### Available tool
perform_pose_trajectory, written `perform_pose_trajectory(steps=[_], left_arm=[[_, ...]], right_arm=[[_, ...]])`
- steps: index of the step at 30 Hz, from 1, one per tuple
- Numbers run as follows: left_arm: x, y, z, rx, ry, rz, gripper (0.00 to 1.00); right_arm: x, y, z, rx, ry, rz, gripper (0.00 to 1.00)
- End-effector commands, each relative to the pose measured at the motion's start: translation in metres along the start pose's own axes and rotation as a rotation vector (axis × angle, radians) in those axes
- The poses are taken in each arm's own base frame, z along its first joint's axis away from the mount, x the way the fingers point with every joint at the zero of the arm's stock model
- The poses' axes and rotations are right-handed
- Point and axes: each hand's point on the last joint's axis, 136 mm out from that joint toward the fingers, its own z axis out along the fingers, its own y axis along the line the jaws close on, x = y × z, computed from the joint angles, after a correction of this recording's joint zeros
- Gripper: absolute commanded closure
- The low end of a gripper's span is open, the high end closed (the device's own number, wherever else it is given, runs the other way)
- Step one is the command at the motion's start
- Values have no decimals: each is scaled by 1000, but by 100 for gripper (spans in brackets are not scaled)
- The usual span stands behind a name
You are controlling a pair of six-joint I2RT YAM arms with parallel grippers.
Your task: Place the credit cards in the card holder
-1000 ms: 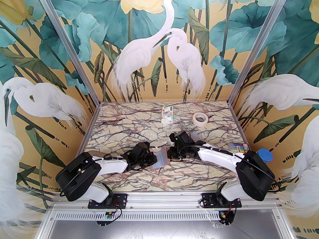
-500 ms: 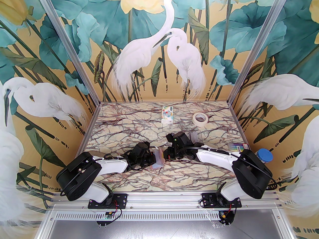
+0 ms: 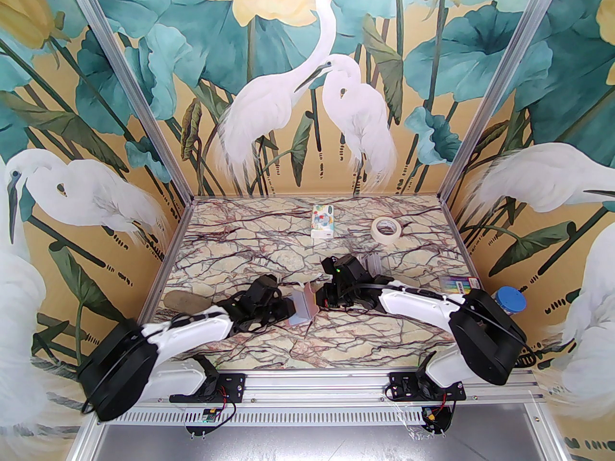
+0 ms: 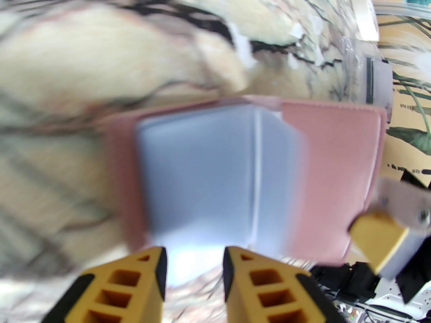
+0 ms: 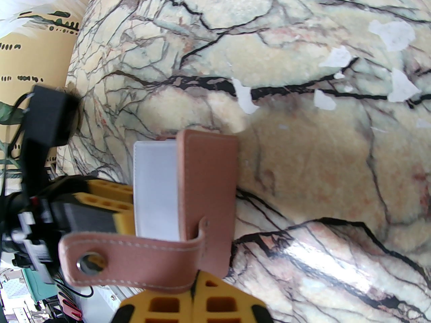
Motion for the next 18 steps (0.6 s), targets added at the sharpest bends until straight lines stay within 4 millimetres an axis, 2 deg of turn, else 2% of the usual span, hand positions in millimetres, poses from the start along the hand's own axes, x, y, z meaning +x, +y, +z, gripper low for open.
perform_pose_trajectory(steps=[1,3,6,9,15,18], left_arm=[[1,22,-20,-102,-12,8,66],[-2,5,-27,-31,-18,30,66],[-3,-30,-36,126,-9,77,63],[-4,-51,-33,182,26,108,67],[-13,-47,-10,125,26,98,75],[-10,-43,4,113,49,94,78]], right_arm=[[-1,3,-10,10,-25,-6,100],[-2,4,-11,8,-29,-8,100],[0,3,-10,5,-33,6,100],[0,0,-7,-14,-56,53,100],[9,-16,-2,-14,-80,155,100],[13,-23,-3,3,-87,186,100]])
